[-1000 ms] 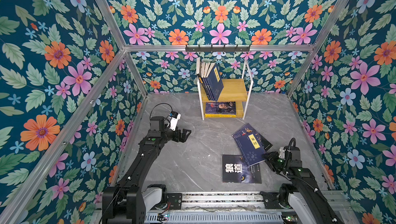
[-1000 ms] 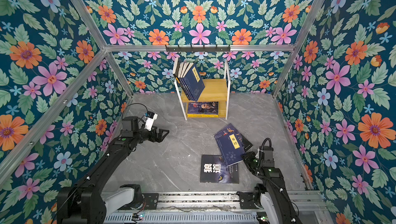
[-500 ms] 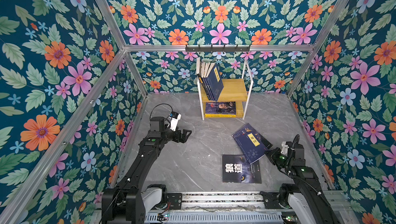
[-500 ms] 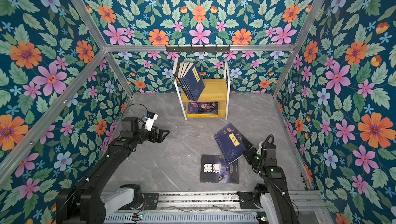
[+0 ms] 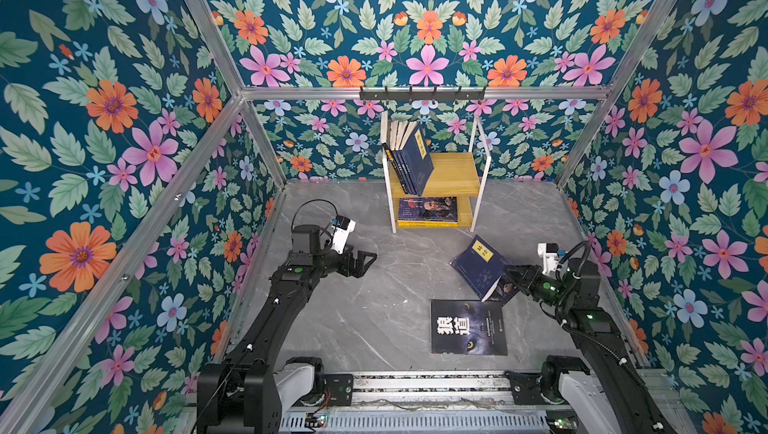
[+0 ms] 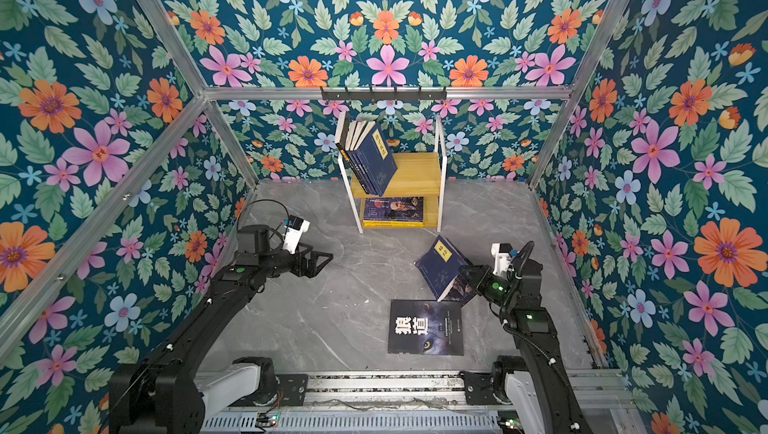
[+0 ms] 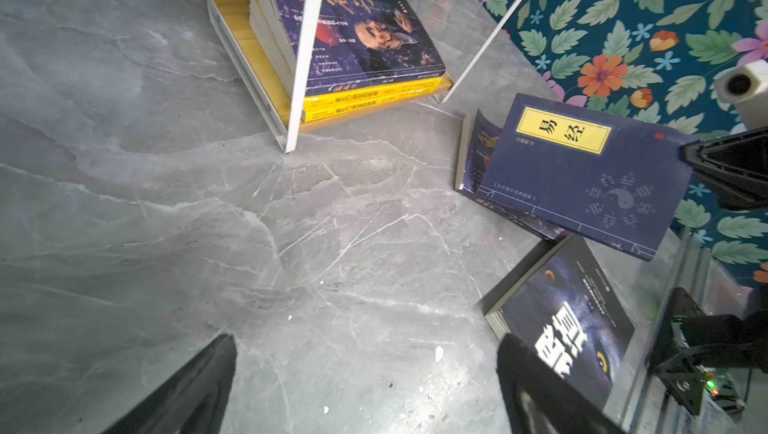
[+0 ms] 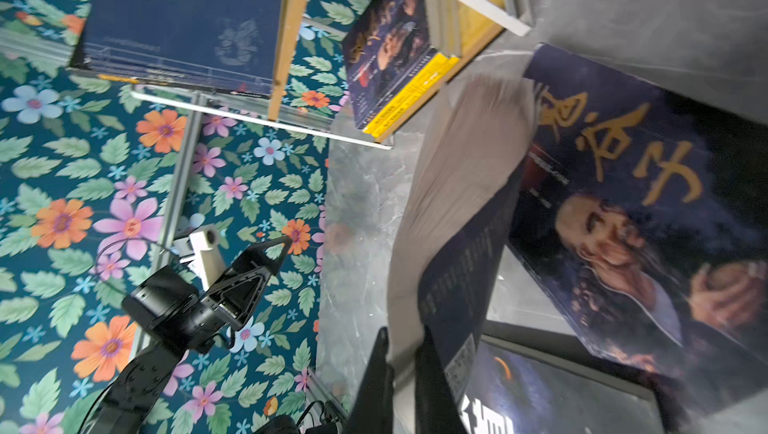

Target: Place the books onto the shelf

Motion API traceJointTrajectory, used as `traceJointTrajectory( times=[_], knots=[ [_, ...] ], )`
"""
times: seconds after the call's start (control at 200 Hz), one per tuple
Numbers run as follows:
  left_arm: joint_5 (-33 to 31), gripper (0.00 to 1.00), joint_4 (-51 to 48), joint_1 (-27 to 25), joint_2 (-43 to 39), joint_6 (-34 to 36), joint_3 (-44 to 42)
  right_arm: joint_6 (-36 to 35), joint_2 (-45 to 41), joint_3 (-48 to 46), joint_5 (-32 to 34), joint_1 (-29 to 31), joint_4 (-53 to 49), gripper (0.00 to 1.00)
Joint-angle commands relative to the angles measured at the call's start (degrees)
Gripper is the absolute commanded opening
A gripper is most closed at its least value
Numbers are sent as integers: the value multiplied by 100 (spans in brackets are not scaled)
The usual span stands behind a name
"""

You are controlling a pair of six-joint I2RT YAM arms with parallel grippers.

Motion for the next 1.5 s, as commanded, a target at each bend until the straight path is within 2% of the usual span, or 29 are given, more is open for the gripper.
traceJointTrajectory(
  times=[0.0,0.265,0.495,0.67,0.935,1.1,1.305,1.495],
  knots=[
    [472,99,249,-4,15,-224,31,98,-37,73,-639,10,1144,0],
    [799,99,412,5,112,-608,215,653,500,224,-1393,127,2284,0],
    [1407,99,808,31,40,-997,35,455,1077,749,-1415,967,2539,0],
    [1903,99,1487,31,40,-1627,-110,554,1608,1105,-1504,1570,3155,0],
    [2727,100,2977,55,32,-2886,-466,348,2119,1688,-1720,2221,3192,0],
    [2832,100,3093,49,53,-2911,-524,391,2286,1893,-1901,2427,3307,0],
    [3258,98,3289,48,59,-3027,-542,408,2622,2162,-1916,2692,3403,0],
    [3228,94,3349,31,43,-3044,-617,431,3068,2507,-1970,2996,3547,0]
  ],
)
